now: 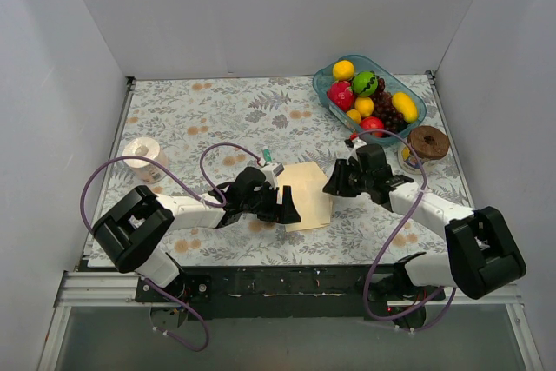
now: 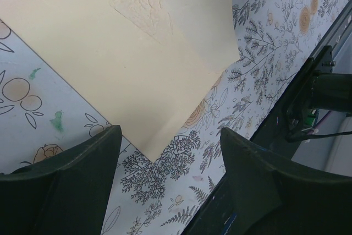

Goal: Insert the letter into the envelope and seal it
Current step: Place the 1/2-folded letter in the envelope.

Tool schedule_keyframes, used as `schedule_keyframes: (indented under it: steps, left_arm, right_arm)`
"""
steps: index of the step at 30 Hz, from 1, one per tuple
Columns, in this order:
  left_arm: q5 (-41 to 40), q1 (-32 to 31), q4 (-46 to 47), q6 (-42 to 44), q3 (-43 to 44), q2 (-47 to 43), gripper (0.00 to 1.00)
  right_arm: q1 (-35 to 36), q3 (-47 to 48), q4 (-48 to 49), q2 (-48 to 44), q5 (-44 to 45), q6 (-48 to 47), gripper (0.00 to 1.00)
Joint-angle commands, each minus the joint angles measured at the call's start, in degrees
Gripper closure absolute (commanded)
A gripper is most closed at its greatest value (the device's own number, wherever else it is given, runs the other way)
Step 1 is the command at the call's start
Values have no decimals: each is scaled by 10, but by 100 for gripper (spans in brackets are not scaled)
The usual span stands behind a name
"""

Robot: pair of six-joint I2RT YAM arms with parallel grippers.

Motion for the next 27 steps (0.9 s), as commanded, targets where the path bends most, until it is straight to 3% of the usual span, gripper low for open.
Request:
schedule_keyframes:
  steps: [1,16,27]
  left_arm:
    - [-17,-2,-40,9,-3,-15,28]
    - [-20,-2,-50,13,10,-9,28]
    - [-17,-3,-54,19,23,1,28]
  right_arm:
    - [2,13,-3,7,16,-11,61]
    - [2,16,17,58,15,-13,65]
    - [2,15,21,78,8,-16,73]
